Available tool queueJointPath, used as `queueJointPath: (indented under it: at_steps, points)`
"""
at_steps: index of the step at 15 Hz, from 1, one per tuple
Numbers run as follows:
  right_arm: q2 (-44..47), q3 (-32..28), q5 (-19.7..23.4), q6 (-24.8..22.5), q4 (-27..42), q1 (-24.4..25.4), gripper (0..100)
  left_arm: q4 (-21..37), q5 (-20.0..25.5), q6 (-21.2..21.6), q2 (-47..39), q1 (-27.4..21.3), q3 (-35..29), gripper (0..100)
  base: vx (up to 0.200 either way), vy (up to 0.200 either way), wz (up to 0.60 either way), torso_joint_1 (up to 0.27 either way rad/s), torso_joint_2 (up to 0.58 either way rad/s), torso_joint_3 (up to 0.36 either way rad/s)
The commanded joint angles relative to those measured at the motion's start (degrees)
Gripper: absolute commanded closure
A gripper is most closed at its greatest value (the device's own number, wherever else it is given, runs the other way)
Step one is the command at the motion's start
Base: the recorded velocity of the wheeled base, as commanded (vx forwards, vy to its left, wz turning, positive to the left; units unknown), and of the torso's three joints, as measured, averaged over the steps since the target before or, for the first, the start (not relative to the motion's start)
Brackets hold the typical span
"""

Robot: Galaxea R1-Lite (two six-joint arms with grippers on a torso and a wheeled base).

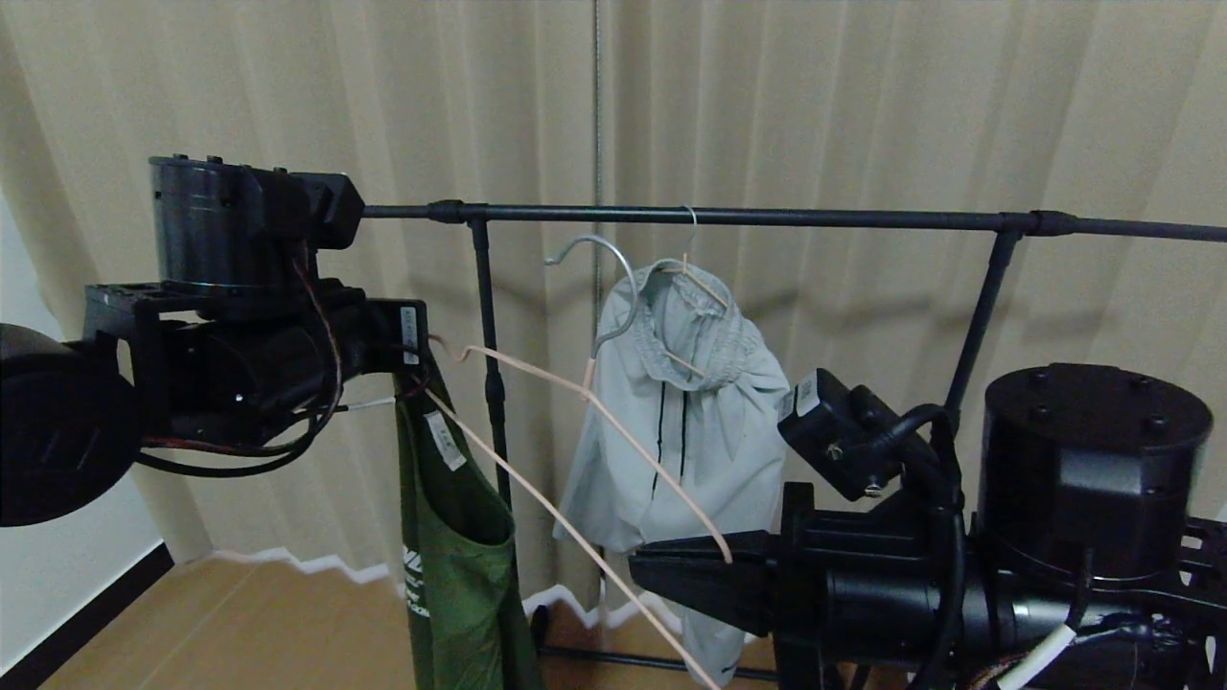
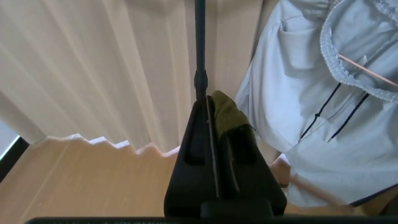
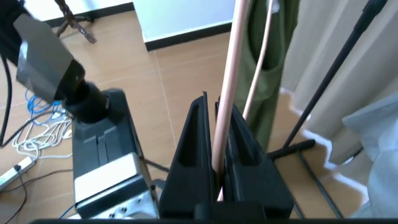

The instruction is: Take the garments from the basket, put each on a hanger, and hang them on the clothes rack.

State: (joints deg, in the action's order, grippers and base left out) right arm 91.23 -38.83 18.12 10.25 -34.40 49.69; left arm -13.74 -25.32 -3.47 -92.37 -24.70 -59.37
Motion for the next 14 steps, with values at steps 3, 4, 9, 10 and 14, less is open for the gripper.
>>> queueJointPath:
  at_steps: [3, 4, 9, 10, 14]
  points:
    - [7.0, -5.5, -4.2, 0.8, 0.0, -0.4, 100, 2.9, -2.2, 0.0, 4.1, -2.7, 0.2, 100, 0.0, 0.0, 0.0, 0.0, 0.0, 0.0]
    - [7.9, -6.9, -4.4, 2.8, 0.3, -0.4, 100, 3.7, -2.1, 0.0, 5.0, -3.3, 0.6, 100, 0.0, 0.0, 0.0, 0.0, 0.0, 0.0]
    - [10.0, -9.5, -4.5, 5.5, 0.8, 0.0, 100, 4.1, -1.3, -0.2, 8.0, -5.6, 2.1, 100, 0.0, 0.0, 0.0, 0.0, 0.0, 0.0]
    - [10.1, -9.6, -4.4, 5.5, 0.7, 0.4, 100, 4.1, -1.0, -0.1, 8.0, -5.7, 2.2, 100, 0.0, 0.0, 0.0, 0.0, 0.0, 0.0]
    - [11.2, -9.1, -4.4, 5.4, 0.7, 1.6, 100, 4.2, 6.8, 0.8, 10.3, -8.0, 3.0, 100, 0.0, 0.0, 0.0, 0.0, 0.0, 0.0]
